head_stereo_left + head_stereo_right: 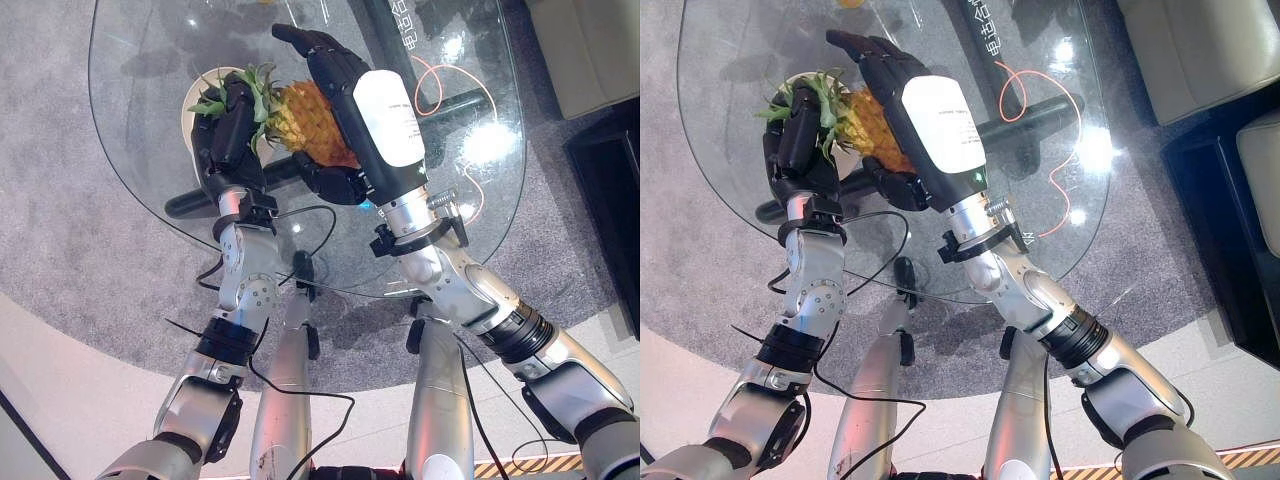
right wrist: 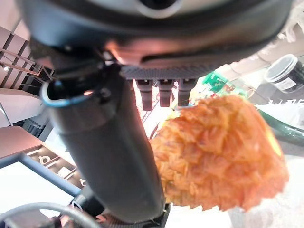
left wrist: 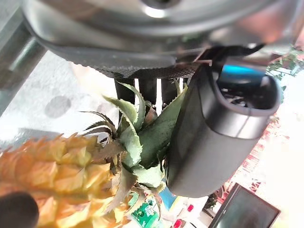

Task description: Pick up the fruit to the plate

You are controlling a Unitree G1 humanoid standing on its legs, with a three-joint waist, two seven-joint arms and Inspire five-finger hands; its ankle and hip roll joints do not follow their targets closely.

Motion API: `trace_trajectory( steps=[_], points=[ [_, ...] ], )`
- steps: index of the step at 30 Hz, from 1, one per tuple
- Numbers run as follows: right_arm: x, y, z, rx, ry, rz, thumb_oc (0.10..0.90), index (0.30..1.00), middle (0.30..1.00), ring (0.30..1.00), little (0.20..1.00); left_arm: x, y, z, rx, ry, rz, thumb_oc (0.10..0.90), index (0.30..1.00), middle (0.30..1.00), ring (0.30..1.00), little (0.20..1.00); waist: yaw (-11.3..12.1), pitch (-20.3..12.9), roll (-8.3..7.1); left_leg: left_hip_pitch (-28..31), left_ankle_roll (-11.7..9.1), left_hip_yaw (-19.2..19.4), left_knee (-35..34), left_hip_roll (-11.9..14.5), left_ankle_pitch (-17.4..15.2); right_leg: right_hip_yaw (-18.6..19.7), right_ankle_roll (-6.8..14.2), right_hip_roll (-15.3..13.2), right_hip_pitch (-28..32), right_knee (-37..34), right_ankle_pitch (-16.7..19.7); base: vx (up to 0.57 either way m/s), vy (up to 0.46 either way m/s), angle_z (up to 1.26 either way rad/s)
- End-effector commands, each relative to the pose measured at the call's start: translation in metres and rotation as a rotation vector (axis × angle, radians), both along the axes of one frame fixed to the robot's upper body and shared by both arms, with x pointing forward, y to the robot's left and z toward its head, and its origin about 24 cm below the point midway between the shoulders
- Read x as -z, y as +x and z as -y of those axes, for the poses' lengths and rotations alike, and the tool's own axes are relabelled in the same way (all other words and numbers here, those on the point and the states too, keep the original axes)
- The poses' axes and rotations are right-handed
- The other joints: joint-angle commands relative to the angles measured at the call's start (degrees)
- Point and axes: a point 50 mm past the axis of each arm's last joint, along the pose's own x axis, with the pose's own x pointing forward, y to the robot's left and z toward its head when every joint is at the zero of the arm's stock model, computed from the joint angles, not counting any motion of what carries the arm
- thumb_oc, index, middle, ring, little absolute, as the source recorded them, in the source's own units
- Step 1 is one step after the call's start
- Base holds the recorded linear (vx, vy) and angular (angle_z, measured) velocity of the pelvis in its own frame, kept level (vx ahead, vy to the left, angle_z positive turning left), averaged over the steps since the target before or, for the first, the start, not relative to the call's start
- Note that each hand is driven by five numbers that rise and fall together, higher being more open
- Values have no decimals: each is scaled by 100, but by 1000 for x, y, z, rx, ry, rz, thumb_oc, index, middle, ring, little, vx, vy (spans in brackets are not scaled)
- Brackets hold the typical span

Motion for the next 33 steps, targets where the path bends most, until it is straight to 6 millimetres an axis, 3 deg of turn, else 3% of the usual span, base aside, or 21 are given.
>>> trace_trajectory(
  steps=[1,14,33],
  points=[
    [-65,-45,-21,-232,112,317,800,900,900,900,900,-76,-32,6,-41,32,418,100,300,300,300,200,134,-128,-118,71,73,104,381,-327,-628,-474,-29,135,380,-933,510,0,0,0],
    [-60,-41,-16,-212,82,304,800,900,900,900,900,-75,-40,-15,-187,-88,444,100,300,300,300,200,144,-128,-142,67,67,70,362,-340,-632,-476,-30,148,381,-940,490,0,0,0],
    [-64,-40,-13,-197,124,318,800,900,900,900,900,-83,-51,-28,-383,-211,471,100,300,300,300,200,130,-128,-163,13,37,68,300,-319,-551,-457,-45,186,349,-1017,540,0,0,0]
  ],
)
